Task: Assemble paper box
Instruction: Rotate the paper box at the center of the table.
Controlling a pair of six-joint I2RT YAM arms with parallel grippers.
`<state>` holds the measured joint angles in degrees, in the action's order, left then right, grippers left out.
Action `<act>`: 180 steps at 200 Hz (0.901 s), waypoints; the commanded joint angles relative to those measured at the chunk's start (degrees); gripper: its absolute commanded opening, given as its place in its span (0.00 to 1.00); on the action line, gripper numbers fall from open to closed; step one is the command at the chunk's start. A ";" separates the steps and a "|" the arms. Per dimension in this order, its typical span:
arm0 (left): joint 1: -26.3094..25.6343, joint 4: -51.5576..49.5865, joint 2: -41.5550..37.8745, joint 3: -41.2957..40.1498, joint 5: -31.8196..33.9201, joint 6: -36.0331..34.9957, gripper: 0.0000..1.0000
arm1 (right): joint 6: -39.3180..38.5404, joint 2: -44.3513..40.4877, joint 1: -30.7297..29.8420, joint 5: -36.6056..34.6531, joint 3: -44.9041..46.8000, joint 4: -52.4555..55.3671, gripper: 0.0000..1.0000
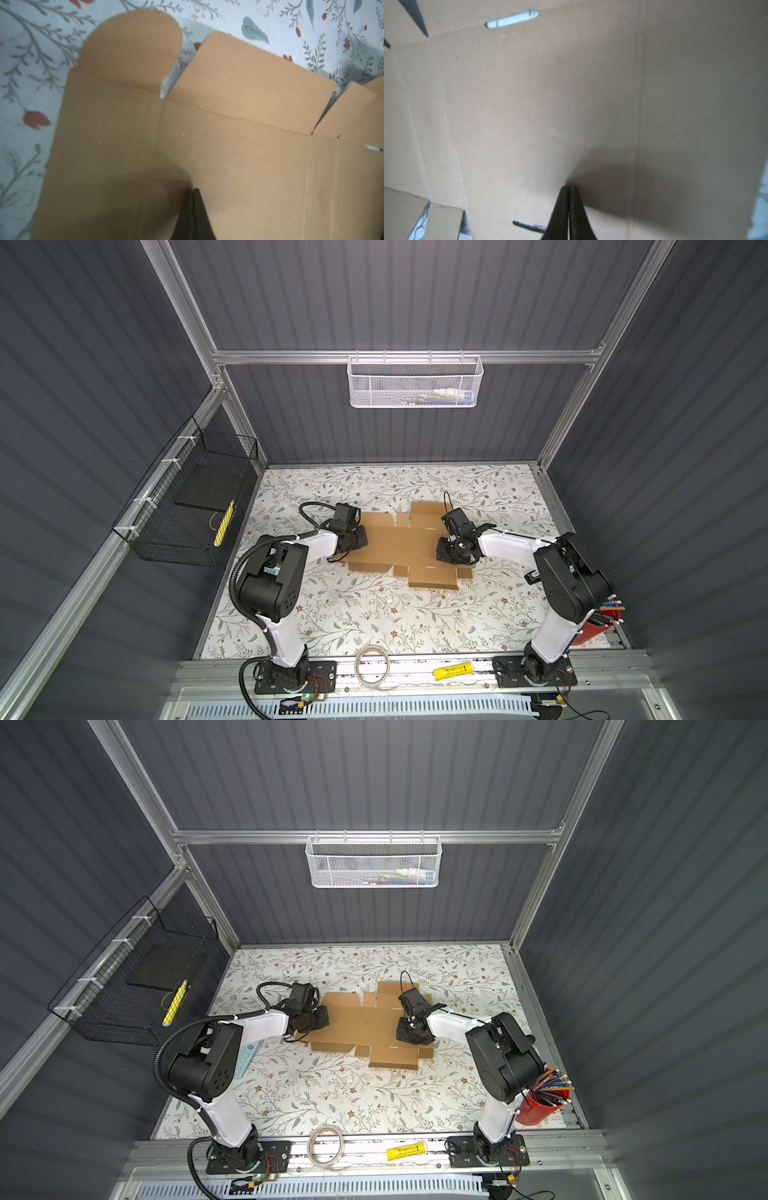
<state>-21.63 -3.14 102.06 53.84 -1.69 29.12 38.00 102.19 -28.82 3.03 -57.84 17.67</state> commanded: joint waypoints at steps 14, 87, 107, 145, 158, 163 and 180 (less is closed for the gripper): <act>-3.68 -4.39 -1.83 -4.75 -3.38 3.97 0.00 | -3.90 3.49 2.59 -0.29 -3.18 2.86 0.11; -7.86 -3.19 -6.41 -7.72 -4.64 7.41 0.00 | -7.14 5.22 7.51 2.29 -7.38 3.86 0.14; -7.90 -5.33 -7.21 -6.15 -2.58 6.36 0.00 | -7.32 3.98 7.66 3.28 -7.03 3.60 0.15; -7.88 -10.98 -7.25 1.10 0.71 1.97 0.00 | -6.84 -0.81 7.66 4.19 -3.99 3.35 0.17; -7.90 -12.81 -6.72 4.02 1.87 0.27 0.00 | -6.30 -3.15 7.57 4.93 -2.33 3.00 0.17; -7.90 -13.35 -6.34 5.02 2.30 -0.41 0.00 | -6.00 -4.10 7.49 5.20 -1.63 2.85 0.18; -7.79 -14.80 -4.94 8.19 3.74 -2.21 0.00 | -5.16 -7.48 6.96 5.25 0.76 2.89 0.18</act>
<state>-29.32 -13.08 95.90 57.34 -0.99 31.35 31.66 98.98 -21.17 7.33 -59.92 19.86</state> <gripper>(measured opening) 0.046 0.178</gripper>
